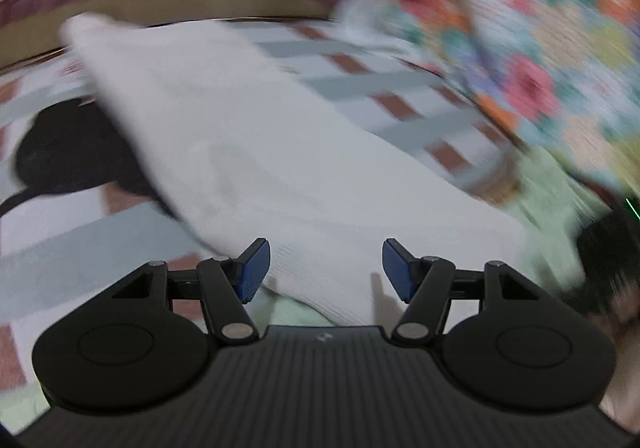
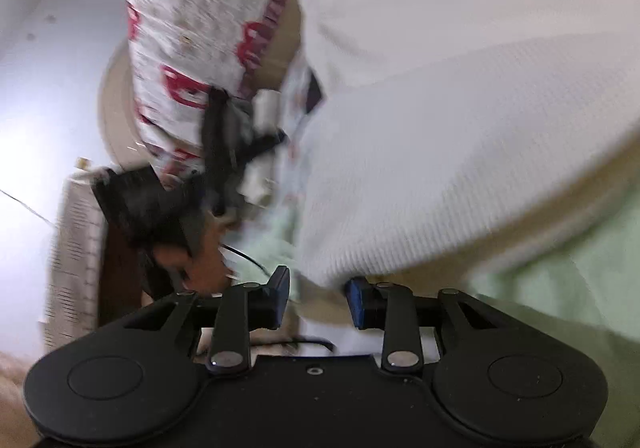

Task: Fold clothes

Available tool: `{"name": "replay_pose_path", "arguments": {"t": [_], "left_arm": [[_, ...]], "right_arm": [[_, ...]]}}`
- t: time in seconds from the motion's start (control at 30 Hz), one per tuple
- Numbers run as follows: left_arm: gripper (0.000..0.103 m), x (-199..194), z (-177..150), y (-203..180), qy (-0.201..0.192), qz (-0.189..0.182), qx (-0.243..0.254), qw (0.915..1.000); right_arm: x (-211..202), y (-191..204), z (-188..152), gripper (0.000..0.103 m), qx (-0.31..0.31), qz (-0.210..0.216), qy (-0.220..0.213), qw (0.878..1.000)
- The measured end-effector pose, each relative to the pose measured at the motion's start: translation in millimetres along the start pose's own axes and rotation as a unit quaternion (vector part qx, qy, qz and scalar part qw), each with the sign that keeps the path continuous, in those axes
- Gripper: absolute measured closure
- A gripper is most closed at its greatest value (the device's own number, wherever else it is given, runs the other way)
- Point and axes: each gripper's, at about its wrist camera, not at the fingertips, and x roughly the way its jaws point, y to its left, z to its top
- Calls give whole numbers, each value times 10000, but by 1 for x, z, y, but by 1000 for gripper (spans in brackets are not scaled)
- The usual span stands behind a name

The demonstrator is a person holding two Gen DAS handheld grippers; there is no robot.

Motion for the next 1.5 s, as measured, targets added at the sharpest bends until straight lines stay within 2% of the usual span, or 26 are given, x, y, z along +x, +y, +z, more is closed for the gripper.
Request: {"name": "replay_pose_path", "arguments": {"t": [0.03, 0.1, 0.2, 0.3, 0.43, 0.5, 0.57, 0.63, 0.67, 0.7, 0.73, 0.8, 0.83, 0.9, 1.0, 1.07, 1.13, 1.2, 1.27, 1.33, 1.4, 1.47, 1.5], "left_arm": [[42, -3, -2, -8, 55, -140, 231, 9996], [42, -6, -5, -22, 133, -456, 548, 9974], [41, -4, -8, -43, 194, -781, 963, 9921], [40, 9, -11, -54, 370, -710, 1039, 9914], [40, 19, -12, -44, 518, -534, 717, 9946], [40, 17, -11, -32, 447, -454, 449, 9970], [40, 14, -10, -20, 351, -345, 181, 9986], [40, 11, -9, -8, 232, -174, -77, 9996], [40, 9, -9, -2, 173, -88, -205, 9996], [40, 8, -8, 4, 114, -2, -334, 9994], [40, 6, -8, 10, 54, 83, -463, 9989], [40, 3, -7, 22, -65, 254, -720, 9971], [40, -1, -6, 27, -153, 323, -832, 9959], [40, -7, -5, 34, -307, 335, -969, 9943], [40, 0, -4, 34, -109, 404, -1017, 9939], [40, 12, -8, 29, 187, 514, -939, 9941], [39, 16, -11, 26, 313, 604, -897, 9936], [39, 19, -15, 25, 381, 685, -868, 9931], [39, 19, -15, 29, 384, 646, -1017, 9920], [39, 16, -15, 32, 354, 532, -1182, 9909], [39, 16, -14, 35, 314, 270, -1403, 9892], [37, 21, -16, 45, 310, -70, -1995, 9794], [37, 24, -18, 50, 303, -134, -2230, 9742]], "right_arm": [[2, 1, 6, 68, 42, 107, -61, 9999], [5, 6, 17, 90, 10, 167, -173, 9997], [10, 18, 26, 90, -282, -103, -283, 9992], [16, 18, 24, 90, -260, -135, -285, 9992], [14, 10, 16, 86, -170, -370, -420, 9983], [14, 8, 11, 76, -246, -513, -404, 9976], [17, 10, 5, 75, -518, -626, -100, 9966], [25, 18, -2, 75, -1009, -900, 161, 9907], [30, 20, -4, 88, -1159, -888, 177, 9891], [32, 17, -3, 92, -1015, -565, 244, 9929], [35, 12, -1, 92, -709, -99, 364, 9968], [37, 14, 0, 92, -330, 691, 720, 9945], [37, 16, 0, 92, -341, 736, 863, 9930], [38, 14, 0, 92, -415, 443, 1063, 9925], [37, 11, -2, 91, -469, 66, 1270, 9908], [31, 5, -8, 88, -330, 13, 1122, 9931], [25, -2, -14, 84, -191, -41, 974, 9951], [5, -3, -18, 59, -409, -289, 742, 9960], [-33, -5, -22, 59, -644, -673, 189, 9955], [-71, -11, -25, 59, -392, -736, -416, 9956], [-100, -11, -23, 59, -327, -966, -982, 9899], [-117, -7, -21, 58, -460, -1414, -1429, 9785], [-122, -4, -21, 49, -541, -1662, -1614, 9713]]}}
